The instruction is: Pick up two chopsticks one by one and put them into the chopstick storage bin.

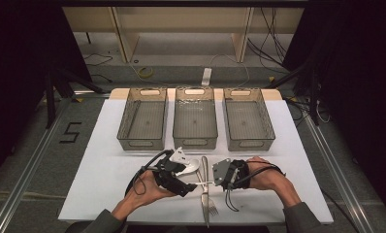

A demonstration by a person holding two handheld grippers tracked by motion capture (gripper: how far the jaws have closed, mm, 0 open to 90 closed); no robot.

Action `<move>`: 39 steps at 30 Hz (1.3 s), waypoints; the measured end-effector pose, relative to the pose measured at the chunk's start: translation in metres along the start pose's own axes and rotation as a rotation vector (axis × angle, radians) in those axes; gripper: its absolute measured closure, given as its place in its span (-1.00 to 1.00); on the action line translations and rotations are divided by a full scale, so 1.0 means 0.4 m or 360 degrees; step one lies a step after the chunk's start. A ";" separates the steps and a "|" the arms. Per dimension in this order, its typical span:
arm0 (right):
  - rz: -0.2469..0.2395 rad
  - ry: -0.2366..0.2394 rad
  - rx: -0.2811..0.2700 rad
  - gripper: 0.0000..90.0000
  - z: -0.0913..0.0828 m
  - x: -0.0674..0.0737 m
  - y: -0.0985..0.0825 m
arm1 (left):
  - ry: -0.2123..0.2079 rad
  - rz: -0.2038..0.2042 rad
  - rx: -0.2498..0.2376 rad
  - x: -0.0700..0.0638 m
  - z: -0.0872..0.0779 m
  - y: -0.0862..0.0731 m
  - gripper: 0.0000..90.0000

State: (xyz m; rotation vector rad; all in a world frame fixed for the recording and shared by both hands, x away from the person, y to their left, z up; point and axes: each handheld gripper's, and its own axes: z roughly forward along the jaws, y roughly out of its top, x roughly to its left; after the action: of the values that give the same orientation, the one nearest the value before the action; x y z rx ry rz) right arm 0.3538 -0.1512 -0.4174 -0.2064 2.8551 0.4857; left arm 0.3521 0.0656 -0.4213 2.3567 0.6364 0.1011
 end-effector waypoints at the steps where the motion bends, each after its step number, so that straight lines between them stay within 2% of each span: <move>1: 0.0005 0.0003 0.0008 0.91 -0.001 0.005 0.004 | -0.0018 0.0015 0.0008 -0.002 0.001 0.001 -0.38; 4: -0.0021 -0.0006 0.0037 0.91 0.000 0.011 0.011 | -0.0041 0.0041 0.0028 -0.007 0.005 0.003 -0.23; 7: -0.0036 -0.0003 0.0038 0.91 0.002 0.013 0.014 | -0.0066 0.0101 0.0064 -0.017 0.018 0.007 -0.10; 13: -0.0040 -0.0005 0.0024 0.91 -0.003 0.017 0.016 | -0.0074 0.0148 0.0121 -0.021 0.026 0.007 0.10; 15: -0.0047 -0.0006 0.0020 0.91 -0.005 0.018 0.018 | -0.0076 0.0145 0.0118 -0.022 0.026 0.008 0.19; 17: -0.0043 -0.0004 0.0020 0.91 -0.006 0.020 0.019 | -0.0094 0.0186 0.0141 -0.027 0.030 0.010 0.26; 18: -0.0047 -0.0004 0.0023 0.91 -0.006 0.020 0.020 | -0.0094 0.0186 0.0141 -0.027 0.030 0.010 0.33; 20: -0.0046 0.0002 0.0019 0.91 -0.007 0.021 0.021 | -0.0086 0.0220 0.0178 -0.037 0.035 0.010 0.40; 22: -0.0061 0.0006 0.0012 0.91 -0.007 0.021 0.022 | -0.0109 0.0254 0.0208 -0.043 0.041 0.012 0.46; 32: -0.0078 0.0019 0.0003 0.91 -0.007 0.024 0.024 | -0.0113 0.0316 0.0228 -0.050 0.048 0.012 0.78; 36: -0.0086 0.0018 0.0012 0.91 -0.006 0.027 0.025 | -0.0137 0.0349 0.0238 -0.051 0.048 0.011 0.85; 39: -0.0106 0.0017 0.0010 0.90 -0.005 0.027 0.025 | -0.0170 0.0350 0.0234 -0.053 0.046 0.010 0.88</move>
State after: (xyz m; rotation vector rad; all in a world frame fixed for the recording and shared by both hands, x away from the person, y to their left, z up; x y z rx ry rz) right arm 0.3413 -0.1437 -0.4153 -0.3027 2.8491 0.4639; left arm 0.3396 0.0420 -0.4309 2.5487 0.3420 0.0263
